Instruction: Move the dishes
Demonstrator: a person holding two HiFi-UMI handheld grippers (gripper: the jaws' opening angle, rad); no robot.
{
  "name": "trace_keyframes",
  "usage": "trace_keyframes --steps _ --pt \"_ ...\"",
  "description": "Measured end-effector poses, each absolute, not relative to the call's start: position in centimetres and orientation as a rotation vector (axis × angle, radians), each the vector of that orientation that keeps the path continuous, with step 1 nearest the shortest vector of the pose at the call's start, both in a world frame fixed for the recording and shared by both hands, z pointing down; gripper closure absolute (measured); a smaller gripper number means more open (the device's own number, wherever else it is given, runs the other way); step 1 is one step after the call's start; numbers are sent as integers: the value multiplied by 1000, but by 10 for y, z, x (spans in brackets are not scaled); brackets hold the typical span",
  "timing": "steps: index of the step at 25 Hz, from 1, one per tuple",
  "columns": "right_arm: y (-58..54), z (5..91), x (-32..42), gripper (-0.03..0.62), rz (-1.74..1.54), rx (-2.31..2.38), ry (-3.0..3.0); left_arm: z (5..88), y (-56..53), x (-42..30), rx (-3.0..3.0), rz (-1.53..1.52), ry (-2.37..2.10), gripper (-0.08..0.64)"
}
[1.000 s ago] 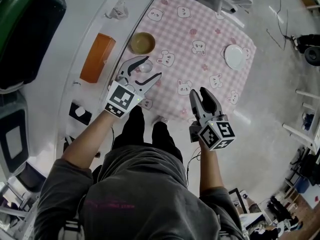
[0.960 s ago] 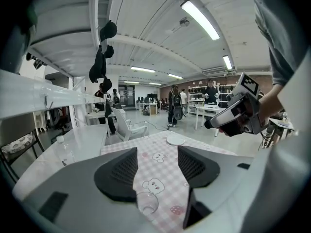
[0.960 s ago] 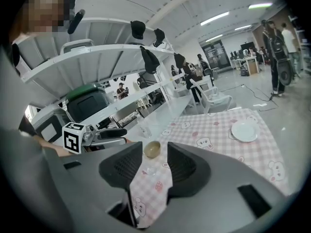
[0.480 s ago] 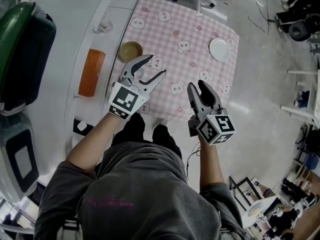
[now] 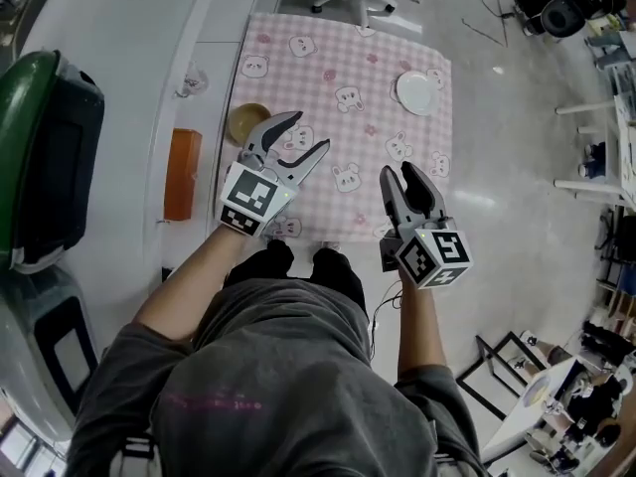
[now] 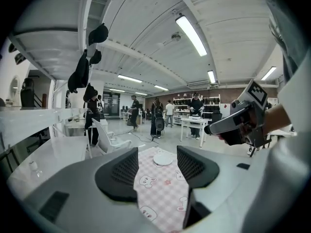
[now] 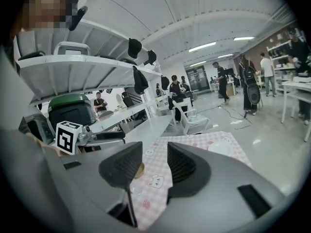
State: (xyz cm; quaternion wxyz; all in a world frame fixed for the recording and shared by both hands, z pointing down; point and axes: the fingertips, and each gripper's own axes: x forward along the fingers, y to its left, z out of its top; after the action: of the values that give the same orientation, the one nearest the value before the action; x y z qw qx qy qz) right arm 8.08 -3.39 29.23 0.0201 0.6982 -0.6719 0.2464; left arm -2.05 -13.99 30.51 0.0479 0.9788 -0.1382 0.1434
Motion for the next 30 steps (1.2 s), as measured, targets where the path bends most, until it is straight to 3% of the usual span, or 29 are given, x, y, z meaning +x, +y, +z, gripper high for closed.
trace_keyframes --steps 15,30 --pt "-57 316 182 430 815 2181 -2089 322 -157 67 2955 503 -443 310" --pt "-88 384 328 430 927 2118 -2078 379 -177 212 2876 568 -473 310"
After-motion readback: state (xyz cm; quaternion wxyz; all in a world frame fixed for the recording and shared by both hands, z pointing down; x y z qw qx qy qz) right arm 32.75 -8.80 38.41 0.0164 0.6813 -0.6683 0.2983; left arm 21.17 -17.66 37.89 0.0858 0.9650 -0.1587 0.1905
